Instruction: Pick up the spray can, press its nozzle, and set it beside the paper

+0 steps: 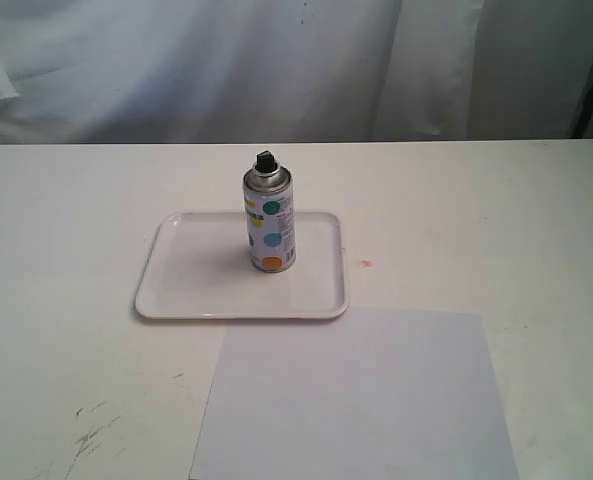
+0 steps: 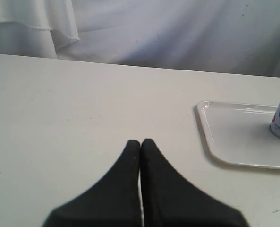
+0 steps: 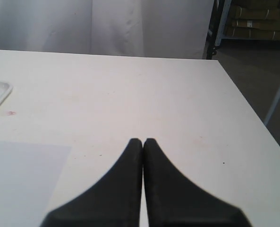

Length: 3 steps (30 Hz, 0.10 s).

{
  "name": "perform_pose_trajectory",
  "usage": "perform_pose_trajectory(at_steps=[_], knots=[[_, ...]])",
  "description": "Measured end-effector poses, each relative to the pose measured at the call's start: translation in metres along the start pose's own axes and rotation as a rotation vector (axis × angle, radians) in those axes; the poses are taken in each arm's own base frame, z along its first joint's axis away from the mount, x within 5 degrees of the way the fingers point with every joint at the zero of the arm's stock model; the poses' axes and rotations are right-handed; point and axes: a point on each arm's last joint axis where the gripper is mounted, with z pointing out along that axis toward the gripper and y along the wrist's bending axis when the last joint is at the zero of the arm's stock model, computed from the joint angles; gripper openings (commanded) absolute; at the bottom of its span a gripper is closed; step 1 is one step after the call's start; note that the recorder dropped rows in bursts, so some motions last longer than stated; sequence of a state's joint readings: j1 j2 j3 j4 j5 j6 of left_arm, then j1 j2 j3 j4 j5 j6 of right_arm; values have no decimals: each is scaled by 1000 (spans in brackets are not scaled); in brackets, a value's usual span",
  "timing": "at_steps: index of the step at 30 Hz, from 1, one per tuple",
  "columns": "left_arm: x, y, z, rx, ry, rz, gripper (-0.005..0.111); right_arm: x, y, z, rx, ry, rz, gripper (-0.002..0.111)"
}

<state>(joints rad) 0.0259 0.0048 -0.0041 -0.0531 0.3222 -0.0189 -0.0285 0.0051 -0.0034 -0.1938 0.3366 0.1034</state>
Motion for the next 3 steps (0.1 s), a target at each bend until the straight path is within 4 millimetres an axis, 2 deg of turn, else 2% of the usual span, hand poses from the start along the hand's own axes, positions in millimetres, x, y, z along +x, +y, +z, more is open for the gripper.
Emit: perform_pose_trajectory(at_steps=[3], knots=[[0, 0, 0, 0, 0, 0, 0, 0, 0, 0, 0, 0, 0, 0]])
